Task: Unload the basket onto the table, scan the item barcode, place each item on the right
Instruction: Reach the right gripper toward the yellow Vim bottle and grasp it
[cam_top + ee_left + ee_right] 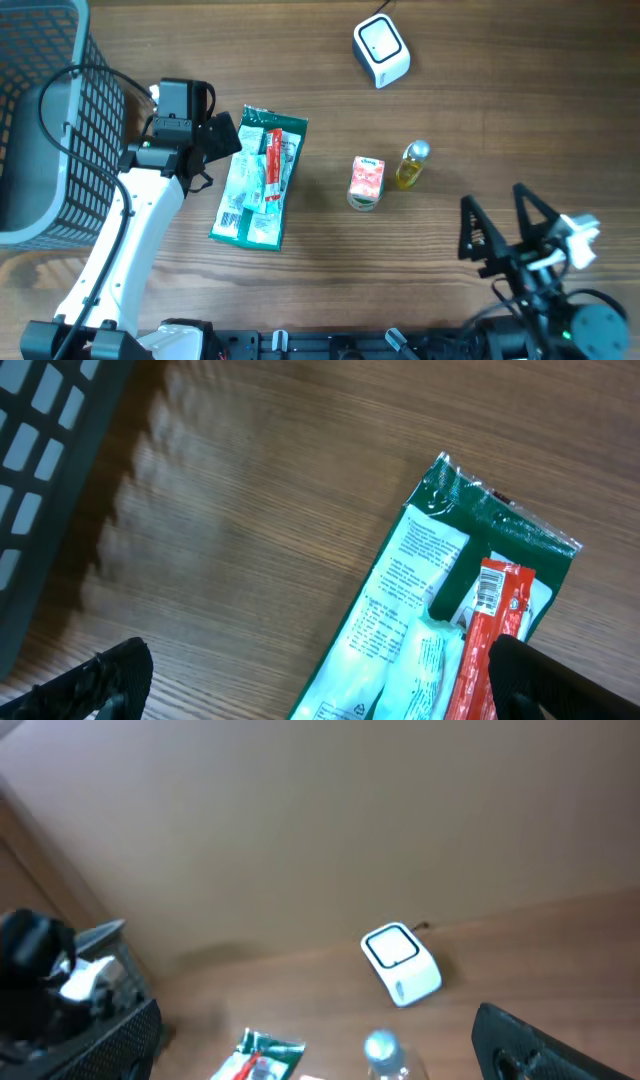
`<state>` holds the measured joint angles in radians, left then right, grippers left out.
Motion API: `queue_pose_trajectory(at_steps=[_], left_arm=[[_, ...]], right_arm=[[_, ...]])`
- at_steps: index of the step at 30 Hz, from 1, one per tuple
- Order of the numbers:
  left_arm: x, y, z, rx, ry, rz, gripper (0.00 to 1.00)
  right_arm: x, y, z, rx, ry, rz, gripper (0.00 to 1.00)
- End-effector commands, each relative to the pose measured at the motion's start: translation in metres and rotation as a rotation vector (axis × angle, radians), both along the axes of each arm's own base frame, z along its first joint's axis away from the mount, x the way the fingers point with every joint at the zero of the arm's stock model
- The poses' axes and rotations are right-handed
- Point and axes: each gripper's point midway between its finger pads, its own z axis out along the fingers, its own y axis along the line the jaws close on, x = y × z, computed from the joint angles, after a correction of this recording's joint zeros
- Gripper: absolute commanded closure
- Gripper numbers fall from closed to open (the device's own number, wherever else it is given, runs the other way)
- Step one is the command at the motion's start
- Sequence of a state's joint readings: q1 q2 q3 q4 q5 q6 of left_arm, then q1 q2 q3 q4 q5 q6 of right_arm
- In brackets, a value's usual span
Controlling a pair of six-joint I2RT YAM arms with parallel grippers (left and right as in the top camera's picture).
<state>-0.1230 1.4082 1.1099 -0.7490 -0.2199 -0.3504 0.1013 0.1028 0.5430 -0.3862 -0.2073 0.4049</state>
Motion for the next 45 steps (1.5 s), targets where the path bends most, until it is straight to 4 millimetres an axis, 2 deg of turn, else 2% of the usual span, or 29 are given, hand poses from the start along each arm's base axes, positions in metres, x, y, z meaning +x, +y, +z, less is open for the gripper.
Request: queue_pose_trajectory(at_steps=[1, 3, 5, 8, 11, 15, 23, 24, 26, 31, 37, 45], left_arm=[[0.002, 0.003, 0.002, 0.011, -0.007, 0.008, 0.0], [0.002, 0.003, 0.002, 0.011, -0.007, 0.008, 0.0], [0.002, 0.003, 0.002, 0.011, -0.007, 0.008, 0.0], [0.002, 0.003, 0.002, 0.012, -0.007, 0.008, 0.0], [0.002, 0.003, 0.002, 0.011, -0.007, 0.008, 0.0], [0.002, 0.003, 0.002, 0.011, -0.007, 0.008, 0.0], [0.002, 0.003, 0.002, 0.011, -0.007, 0.008, 0.0], [0.002, 0.003, 0.002, 0.011, -0.007, 0.008, 0.0], [0.002, 0.003, 0.002, 0.011, -0.007, 0.008, 0.0], [0.002, 0.003, 0.002, 0.011, -0.007, 0.008, 0.0], [0.002, 0.003, 0.002, 0.011, -0.007, 0.008, 0.0], [0.002, 0.003, 0.002, 0.011, -0.007, 0.008, 0.0]], right_arm=[[-0.005, 0.006, 0.038, -0.073, 0.019, 0.035, 0.0], [-0.004, 0.006, 0.051, -0.123, 0.103, 0.041, 0.0], [-0.001, 0.006, 0.053, -0.17, 0.219, 0.05, 0.0], [0.011, 0.007, 0.037, -0.249, 0.443, 0.08, 0.0], [0.031, 0.01, 0.019, -0.256, 0.571, 0.095, 0.0], [0.053, 0.014, -0.02, -0.255, 0.756, 0.122, 0.0], [0.09, 0.04, -0.103, -0.155, 1.125, 0.26, 0.0], [0.096, 0.041, -0.12, -0.151, 1.188, 0.26, 0.0], [0.106, 0.041, -0.138, -0.114, 1.253, 0.227, 0.0], [0.125, 0.041, -0.155, -0.069, 1.284, 0.17, 0.0], [0.137, 0.027, -0.163, -0.1, 1.281, -0.082, 0.0], [0.14, 0.042, -0.179, -0.179, 1.283, -0.193, 0.0]])
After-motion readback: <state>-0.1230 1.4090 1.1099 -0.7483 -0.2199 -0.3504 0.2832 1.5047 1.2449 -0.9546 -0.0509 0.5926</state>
